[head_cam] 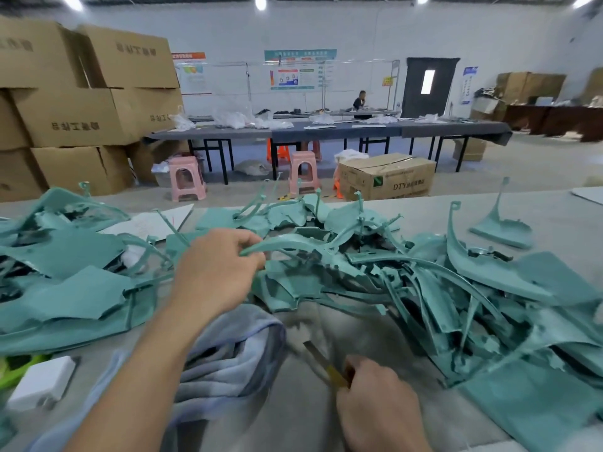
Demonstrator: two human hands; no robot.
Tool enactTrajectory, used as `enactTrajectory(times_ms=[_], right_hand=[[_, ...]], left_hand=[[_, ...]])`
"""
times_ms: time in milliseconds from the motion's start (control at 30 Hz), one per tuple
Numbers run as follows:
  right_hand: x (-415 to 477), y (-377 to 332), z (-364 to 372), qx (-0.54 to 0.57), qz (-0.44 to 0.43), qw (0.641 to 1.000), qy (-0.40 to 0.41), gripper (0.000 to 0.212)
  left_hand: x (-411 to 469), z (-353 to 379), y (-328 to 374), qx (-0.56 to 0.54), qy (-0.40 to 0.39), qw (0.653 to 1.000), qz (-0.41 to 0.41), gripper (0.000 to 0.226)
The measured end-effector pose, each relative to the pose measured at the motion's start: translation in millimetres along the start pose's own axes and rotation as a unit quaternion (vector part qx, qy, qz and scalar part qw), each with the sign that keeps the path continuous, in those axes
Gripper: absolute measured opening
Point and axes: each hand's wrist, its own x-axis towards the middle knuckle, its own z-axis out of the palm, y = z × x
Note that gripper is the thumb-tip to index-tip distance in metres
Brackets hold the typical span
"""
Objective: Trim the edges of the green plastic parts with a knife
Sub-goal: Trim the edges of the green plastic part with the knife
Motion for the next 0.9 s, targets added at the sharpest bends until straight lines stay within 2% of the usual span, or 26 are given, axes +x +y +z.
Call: enactTrajectory(times_ms=[67,133,233,400,467,533,633,733,800,900], right_hand=[[0,3,-2,0.008,-0.024,1.0,-0.018,0.008],[-1,4,-4,0.036,-0.053,0.997,-0.033,0.007],[-4,7,-3,0.084,-0.082,0.993,-0.012,0.02],[-5,10,0,0.123,-0.075,0.988,0.059,0.031],[-4,10,5,0.139,-0.052,0.986,0.072,0.027],[1,11,8,0.177,0.005,0.979,0.096,0.024],[7,19,10,0.28,0.066,0.954,0.087,0.018],[8,24,12,0.357,0.08,0.926,0.099,0.024],[6,24,7,0.409,0.069,0.9,0.137,0.023],[-1,12,1,0.547,-0.013,0.83,0.11,0.032]], left_hand=[[-17,-15,-9,-0.015,0.045,0.999,-0.02,0.007],[-38,-16,-25,-0.054,0.065,0.995,-0.056,0.013],[-79,-9,-52,-0.139,0.095,0.981,-0.092,0.025],[-140,8,-80,-0.166,0.172,0.963,-0.121,0.026],[-155,11,-89,-0.165,0.168,0.965,-0.119,0.027],[-159,8,-92,-0.156,0.156,0.969,-0.111,0.028],[-157,1,-95,-0.159,0.168,0.966,-0.112,0.03],[-159,-1,-97,-0.191,0.177,0.957,-0.128,0.032],[-160,-4,-100,-0.194,0.174,0.958,-0.118,0.04],[-160,-12,-105,-0.181,0.152,0.971,-0.032,0.051]])
